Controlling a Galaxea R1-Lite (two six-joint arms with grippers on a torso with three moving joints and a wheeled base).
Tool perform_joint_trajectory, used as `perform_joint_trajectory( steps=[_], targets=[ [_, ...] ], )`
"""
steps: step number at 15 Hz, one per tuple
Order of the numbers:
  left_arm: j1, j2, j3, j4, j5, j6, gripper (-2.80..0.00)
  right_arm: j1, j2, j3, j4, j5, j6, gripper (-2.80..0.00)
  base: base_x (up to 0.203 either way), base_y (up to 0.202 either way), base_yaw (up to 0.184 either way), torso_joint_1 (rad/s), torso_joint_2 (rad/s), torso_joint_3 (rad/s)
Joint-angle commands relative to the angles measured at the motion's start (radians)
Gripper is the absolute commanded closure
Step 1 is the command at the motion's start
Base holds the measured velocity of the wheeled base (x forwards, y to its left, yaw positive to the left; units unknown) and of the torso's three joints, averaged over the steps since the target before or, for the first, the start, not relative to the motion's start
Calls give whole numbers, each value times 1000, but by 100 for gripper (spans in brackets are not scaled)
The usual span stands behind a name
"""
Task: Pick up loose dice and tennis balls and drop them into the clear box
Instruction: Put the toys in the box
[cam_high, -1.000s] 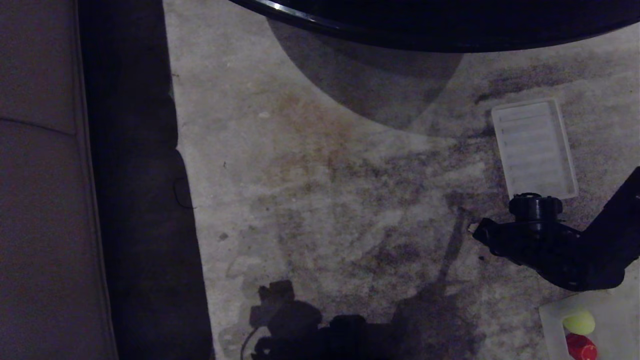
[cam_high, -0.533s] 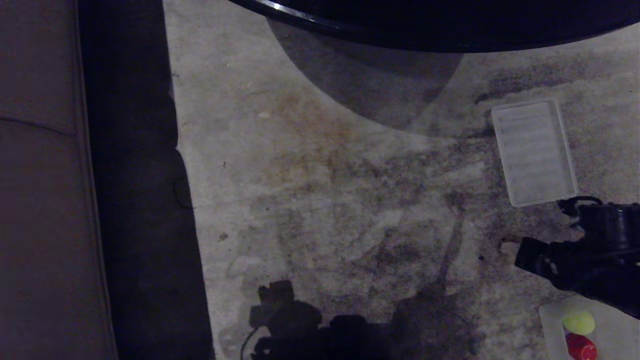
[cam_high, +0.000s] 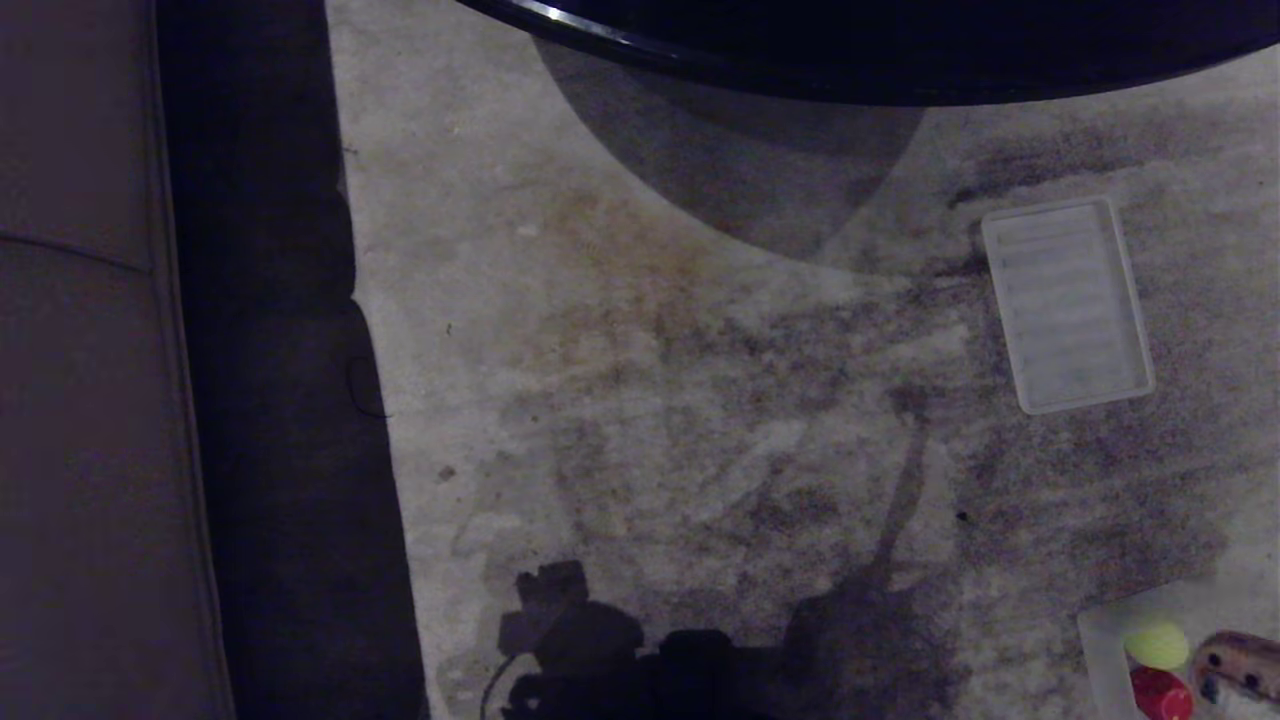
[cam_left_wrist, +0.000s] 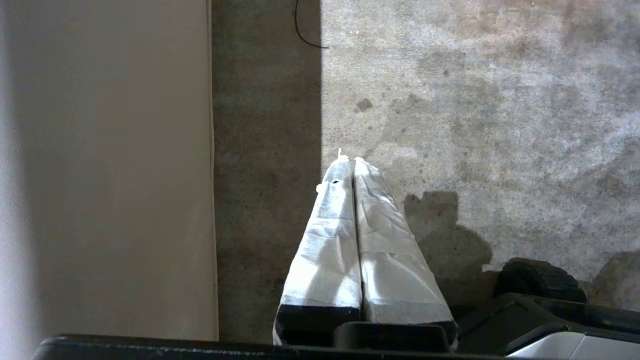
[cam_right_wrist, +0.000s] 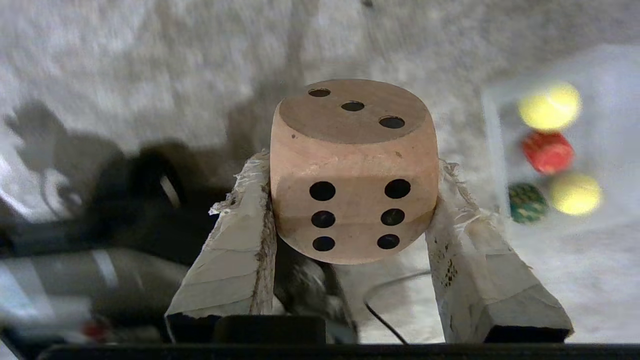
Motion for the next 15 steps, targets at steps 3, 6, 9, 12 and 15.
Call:
perform_joint_trajectory(
  steps=[3,6,9,12,15],
  targets=[
    [0,1,2,-1,1,-1,0,-32,-508,55,213,29,-65,0,0,0,0,0,0,0],
    [0,1,1,-1,1,0,0,-42,-563,75,241,45,-84,0,0,0,0,0,0,0],
    [0,1,2,-1,1,-1,0,-42,-563,140,61,46,-86,0,0,0,0,0,0,0],
    [0,0,2,-1,1,-1,0,-42,-563,178,-29,52,-109,0,0,0,0,0,0,0],
    [0,1,2,-2,2,-1,0,-42,-563,179,-33,51,-107,0,0,0,0,0,0,0]
  ],
)
